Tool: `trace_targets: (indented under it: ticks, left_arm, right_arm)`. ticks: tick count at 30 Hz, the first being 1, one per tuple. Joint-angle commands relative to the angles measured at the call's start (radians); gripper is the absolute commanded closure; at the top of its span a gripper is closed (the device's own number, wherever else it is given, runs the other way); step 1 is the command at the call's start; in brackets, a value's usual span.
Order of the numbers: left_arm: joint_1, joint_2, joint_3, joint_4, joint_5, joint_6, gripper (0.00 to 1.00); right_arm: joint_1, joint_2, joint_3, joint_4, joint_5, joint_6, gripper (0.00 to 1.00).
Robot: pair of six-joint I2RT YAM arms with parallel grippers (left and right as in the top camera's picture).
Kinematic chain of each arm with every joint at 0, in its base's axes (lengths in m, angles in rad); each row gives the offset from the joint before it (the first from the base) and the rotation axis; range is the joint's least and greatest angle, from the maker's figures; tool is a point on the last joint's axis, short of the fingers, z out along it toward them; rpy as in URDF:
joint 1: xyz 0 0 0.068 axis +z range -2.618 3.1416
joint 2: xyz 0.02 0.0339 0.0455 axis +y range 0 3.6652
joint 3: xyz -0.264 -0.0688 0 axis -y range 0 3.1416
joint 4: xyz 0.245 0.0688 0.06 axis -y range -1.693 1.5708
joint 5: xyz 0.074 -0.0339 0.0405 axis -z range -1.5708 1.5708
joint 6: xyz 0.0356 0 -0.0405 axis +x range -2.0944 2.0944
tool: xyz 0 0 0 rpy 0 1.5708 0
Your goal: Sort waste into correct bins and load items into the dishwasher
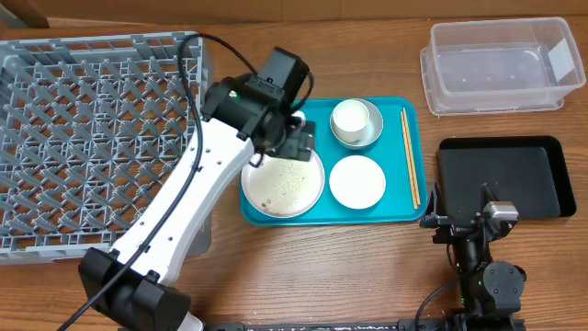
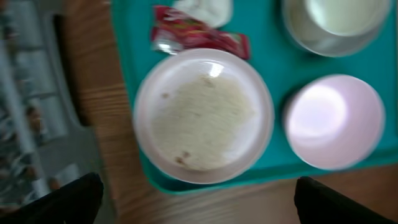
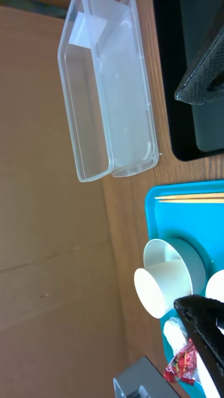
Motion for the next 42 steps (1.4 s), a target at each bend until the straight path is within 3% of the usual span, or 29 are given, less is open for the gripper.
trace_targets:
  ticks: [1, 9, 18, 21, 23, 25, 28, 31, 33, 36, 39, 42]
  left_arm:
    - [0.087, 0.004, 0.007, -0.023, -0.192, -0.105, 0.00]
    - [0.365, 0.004, 0.006, -0.095, -0.024, -0.122, 0.00]
    - [0.563, 0.004, 0.006, -0.161, 0.010, -0.122, 0.00]
    - [0.602, 0.004, 0.006, -0.157, -0.015, -0.122, 0.00]
    - [0.620, 0.004, 0.006, -0.147, -0.070, -0.122, 0.00]
    - [0.641, 0.004, 0.006, -0.143, -0.127, -0.122, 0.00]
    - [0.666, 0.004, 0.006, -0.145, -0.137, -0.122, 0.00]
    - [0.699, 0.004, 0.006, -0.137, -0.140, -0.123, 0.00]
    - [0.726, 0.004, 0.006, -0.133, -0.123, -0.131, 0.00]
    - [0.758, 0.004, 0.006, -0.133, -0.114, -0.130, 0.00]
    - [0.771, 0.004, 0.006, -0.133, -0.113, -0.130, 0.00]
    - [0.770, 0.004, 0.006, -0.133, -0.113, -0.130, 0.00]
  right_arm:
    - [0.000, -0.010, -0.010, 0.008, 0.006, -0.004, 0.01]
    - [0.000, -0.010, -0.010, 0.008, 0.006, -0.004, 0.00]
    - [0.000, -0.010, -0.010, 0.080, -0.038, 0.030, 0.00]
    - [0.000, -0.010, -0.010, 0.207, -0.323, 0.282, 0.00]
    - [0.000, -0.010, -0.010, 0.300, -0.623, 0.544, 0.00]
    - [0.000, -0.010, -0.010, 0.429, -0.777, 0.858, 0.00]
    - [0.000, -0.010, -0.010, 0.529, -0.726, 1.082, 0.00]
    - [0.000, -0.010, -0.010, 0.665, -0.610, 1.204, 0.00]
    - [0.000, -0.010, 0.007, 0.747, -0.563, 1.205, 0.00]
    - [-0.001, -0.001, 0.100, 0.709, -0.527, 1.158, 0.00]
    - [-0.001, 0.061, 0.267, 0.546, -0.520, 1.020, 0.00]
    - [-0.001, 0.193, 0.490, 0.322, -0.524, 0.774, 0.00]
